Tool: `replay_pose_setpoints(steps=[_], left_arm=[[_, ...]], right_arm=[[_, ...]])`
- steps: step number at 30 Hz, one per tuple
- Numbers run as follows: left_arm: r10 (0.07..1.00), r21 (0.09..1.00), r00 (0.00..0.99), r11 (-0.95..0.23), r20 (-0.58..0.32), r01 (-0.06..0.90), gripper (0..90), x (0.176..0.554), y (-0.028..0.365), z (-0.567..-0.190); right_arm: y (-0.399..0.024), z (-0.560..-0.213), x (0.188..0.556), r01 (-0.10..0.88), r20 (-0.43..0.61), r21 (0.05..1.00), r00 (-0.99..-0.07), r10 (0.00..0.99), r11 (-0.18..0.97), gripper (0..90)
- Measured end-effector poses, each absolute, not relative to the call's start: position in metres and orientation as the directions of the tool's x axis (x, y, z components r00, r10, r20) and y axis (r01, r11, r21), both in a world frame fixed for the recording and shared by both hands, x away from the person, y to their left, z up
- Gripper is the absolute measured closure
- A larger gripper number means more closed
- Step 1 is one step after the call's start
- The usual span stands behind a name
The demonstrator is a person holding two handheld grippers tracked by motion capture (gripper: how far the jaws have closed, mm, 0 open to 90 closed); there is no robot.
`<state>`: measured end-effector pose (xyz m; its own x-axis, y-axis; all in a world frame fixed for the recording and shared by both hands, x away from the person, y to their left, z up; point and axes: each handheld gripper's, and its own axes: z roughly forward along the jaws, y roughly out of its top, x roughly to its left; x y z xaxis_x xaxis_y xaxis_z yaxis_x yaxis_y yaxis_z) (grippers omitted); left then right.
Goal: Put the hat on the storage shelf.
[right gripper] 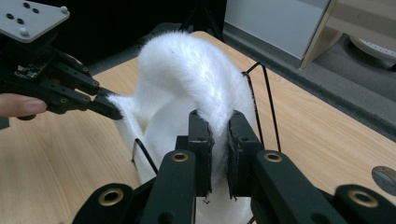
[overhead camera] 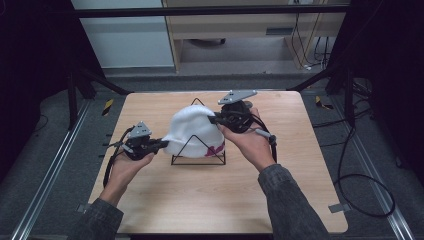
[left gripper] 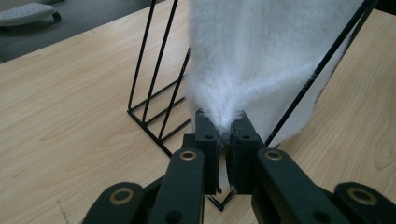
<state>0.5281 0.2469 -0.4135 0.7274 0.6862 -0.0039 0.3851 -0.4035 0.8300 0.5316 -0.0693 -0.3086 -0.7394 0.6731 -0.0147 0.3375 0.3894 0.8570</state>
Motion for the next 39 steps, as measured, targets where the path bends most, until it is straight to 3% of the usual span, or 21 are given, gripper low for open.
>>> replay_pose_setpoints(steps=[13, 39], left_arm=[[0.679, 0.799, 0.734, -0.44, -0.004, 0.41, 84.2, 0.529, 0.246, -0.434], [0.684, 0.778, 0.729, -0.458, -0.001, 0.431, 84.3, 0.528, 0.254, -0.449]], right_arm=[[-0.069, -0.329, 0.531, 0.369, 0.008, 0.84, -0.741, 0.671, 0.397, 82.3], [-0.058, -0.338, 0.53, 0.384, 0.02, 0.828, -0.749, 0.662, 0.409, 81.4]])
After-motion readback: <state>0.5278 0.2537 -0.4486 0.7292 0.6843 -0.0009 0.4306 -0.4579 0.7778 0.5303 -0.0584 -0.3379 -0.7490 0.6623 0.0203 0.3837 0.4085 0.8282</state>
